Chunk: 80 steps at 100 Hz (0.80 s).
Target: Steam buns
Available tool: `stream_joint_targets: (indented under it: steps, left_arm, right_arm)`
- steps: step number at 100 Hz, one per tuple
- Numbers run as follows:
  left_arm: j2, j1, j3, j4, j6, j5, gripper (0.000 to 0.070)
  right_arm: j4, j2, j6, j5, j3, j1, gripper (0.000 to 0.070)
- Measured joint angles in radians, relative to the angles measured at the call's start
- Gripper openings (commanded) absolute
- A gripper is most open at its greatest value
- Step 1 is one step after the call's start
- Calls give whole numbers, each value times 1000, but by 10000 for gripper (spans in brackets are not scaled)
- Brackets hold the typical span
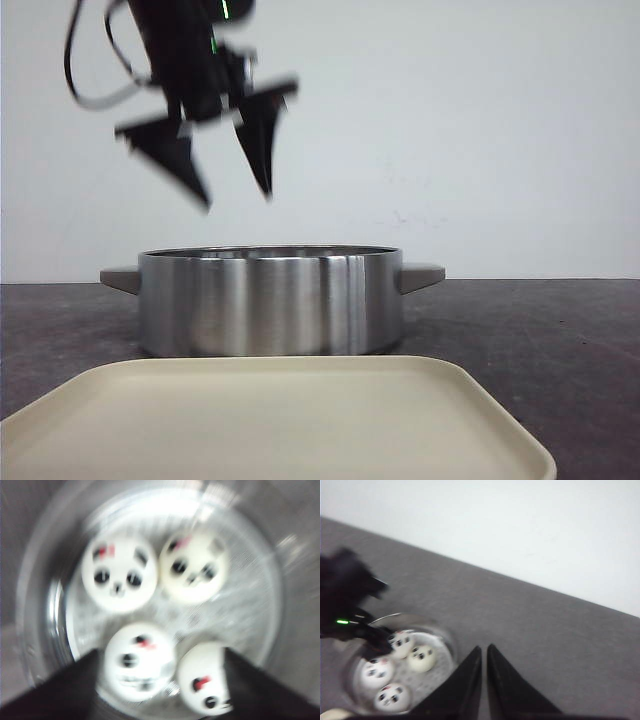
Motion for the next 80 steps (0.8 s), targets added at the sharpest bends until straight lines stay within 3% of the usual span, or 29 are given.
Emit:
stream_joint_targets:
  steps: [5, 16, 29, 40, 62, 80]
  left_arm:
    - [-69, 0, 1, 31, -5, 0, 0]
    - [-223, 0, 7, 93, -18, -3, 0]
    - [-396, 0, 17, 118, -18, -9, 0]
    - [-523, -1, 17, 86, 3, -27, 0]
    - [-729, -7, 5, -58, 49, -105, 0]
    - [-915, -7, -185, -122, 66, -108, 0]
  right_arm:
    - [14, -3, 0, 17, -14, 0, 12]
    - [62, -21, 0, 58, -79, 0, 12]
    - [181, -79, 0, 49, -219, 0, 12]
    - [342, -159, 0, -28, -388, 0, 12]
    - [759, -312, -48, -318, -770, 0, 12]
    - [824, -343, -62, -352, -891, 1, 12]
